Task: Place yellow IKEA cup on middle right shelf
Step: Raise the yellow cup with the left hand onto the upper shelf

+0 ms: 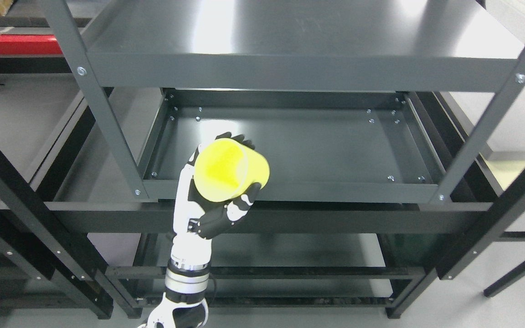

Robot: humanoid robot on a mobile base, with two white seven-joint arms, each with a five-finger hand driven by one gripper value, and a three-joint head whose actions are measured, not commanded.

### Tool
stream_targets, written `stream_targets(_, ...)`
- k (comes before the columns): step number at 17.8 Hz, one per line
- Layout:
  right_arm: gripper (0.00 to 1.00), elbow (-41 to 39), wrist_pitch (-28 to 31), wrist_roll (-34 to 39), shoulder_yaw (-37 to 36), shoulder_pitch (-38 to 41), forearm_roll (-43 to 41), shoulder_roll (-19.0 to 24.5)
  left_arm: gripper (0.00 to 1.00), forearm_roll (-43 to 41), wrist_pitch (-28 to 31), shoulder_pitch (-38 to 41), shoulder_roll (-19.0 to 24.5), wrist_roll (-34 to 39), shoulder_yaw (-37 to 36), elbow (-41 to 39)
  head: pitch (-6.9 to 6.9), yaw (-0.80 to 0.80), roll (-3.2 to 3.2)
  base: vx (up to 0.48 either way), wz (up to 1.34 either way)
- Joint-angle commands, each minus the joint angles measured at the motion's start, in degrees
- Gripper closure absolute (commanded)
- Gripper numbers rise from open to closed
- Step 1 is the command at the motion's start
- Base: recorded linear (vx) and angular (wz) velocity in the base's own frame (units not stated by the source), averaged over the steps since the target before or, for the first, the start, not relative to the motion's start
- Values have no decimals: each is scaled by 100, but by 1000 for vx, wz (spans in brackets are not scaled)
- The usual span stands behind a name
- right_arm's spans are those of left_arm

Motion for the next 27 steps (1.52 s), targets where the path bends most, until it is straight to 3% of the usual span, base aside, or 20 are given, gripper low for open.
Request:
stream_targets(1, 1, 0, 4, -2, 97, 80, -141, -100, 99, -26, 75, -648, 100, -2, -1660, 31, 0, 0, 0, 167, 133)
stream_targets(9, 1, 0, 4, -2, 97, 80, -141, -100, 100, 70, 339, -2184, 100, 15, -2445, 269, 0, 0, 0, 81, 49)
stream_targets(17, 1, 0, 4, -2, 97, 80, -141, -100, 100, 1292, 979, -4118, 100, 383, -2288, 269, 0, 0, 0, 0, 3)
stream_targets(22, 1, 0, 4, -2, 97, 80, -141, -100, 100, 1398, 2576, -4637, 100, 1656, -1498, 286, 0, 0, 0, 0, 0)
stream_targets(27, 1, 0, 4, -2, 97, 80, -141, -100, 100, 2558, 4923, -5622, 100, 2546, -767, 969, 0, 0, 0, 0, 0)
